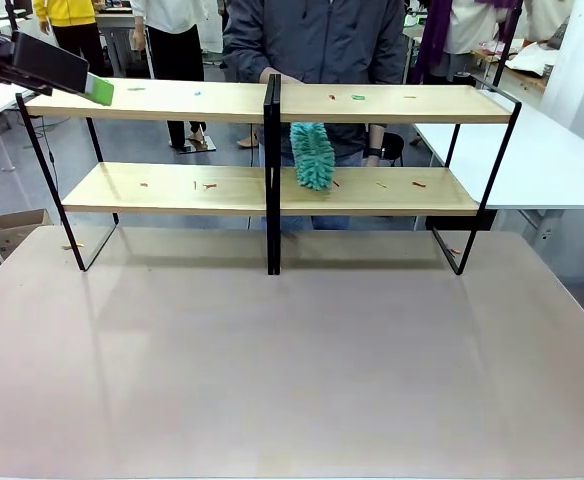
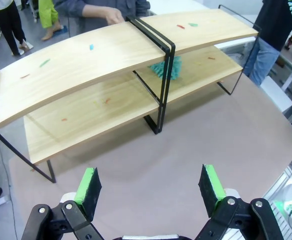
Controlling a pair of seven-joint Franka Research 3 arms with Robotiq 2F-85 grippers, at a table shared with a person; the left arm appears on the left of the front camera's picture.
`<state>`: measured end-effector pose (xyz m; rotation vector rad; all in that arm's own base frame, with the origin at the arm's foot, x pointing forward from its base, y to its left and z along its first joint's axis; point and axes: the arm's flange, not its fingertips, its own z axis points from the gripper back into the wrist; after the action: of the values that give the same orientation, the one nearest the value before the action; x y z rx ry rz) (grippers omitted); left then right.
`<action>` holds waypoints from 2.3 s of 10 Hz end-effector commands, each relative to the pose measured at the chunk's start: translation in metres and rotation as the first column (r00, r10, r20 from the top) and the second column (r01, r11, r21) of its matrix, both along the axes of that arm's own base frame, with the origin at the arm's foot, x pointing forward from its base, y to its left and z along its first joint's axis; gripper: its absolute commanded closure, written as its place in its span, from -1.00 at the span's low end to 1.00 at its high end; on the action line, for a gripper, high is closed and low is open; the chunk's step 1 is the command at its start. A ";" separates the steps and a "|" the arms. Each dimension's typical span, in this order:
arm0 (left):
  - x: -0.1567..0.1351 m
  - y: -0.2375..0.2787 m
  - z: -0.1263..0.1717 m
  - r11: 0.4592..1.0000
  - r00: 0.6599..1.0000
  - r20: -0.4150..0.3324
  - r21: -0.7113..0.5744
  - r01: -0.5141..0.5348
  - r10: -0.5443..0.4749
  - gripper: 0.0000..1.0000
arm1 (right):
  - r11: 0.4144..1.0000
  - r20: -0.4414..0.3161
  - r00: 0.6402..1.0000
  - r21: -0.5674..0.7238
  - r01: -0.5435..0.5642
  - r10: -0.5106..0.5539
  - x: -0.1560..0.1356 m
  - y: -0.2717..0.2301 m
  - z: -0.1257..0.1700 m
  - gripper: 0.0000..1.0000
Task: Clean the shelves.
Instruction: Clean a randomly selected level of the Shelf with the Duster, then clean another randomly selected level of the Shelf with the Duster.
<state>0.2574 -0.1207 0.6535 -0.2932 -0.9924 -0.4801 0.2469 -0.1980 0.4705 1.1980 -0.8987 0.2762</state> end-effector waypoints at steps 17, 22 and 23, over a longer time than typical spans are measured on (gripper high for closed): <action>-0.001 0.001 0.000 1.000 1.000 0.002 -0.003 0.000 0.000 -1.00 | 0.991 0.100 0.994 -0.124 0.053 -0.040 -0.037 -0.021 0.014 0.75; -0.001 0.001 0.000 1.000 1.000 0.002 -0.003 0.000 0.000 -1.00 | 0.978 0.071 0.987 -0.139 0.155 -0.147 -0.058 -0.046 0.005 0.75; -0.001 0.001 0.000 1.000 1.000 0.002 -0.003 0.000 0.000 -1.00 | 0.977 0.063 0.988 -0.153 0.151 -0.143 -0.052 -0.041 0.007 0.75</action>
<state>0.2572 -0.1207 0.6536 -0.2933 -0.9929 -0.4802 0.1847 -0.2471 0.4755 1.0065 -0.9962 0.2298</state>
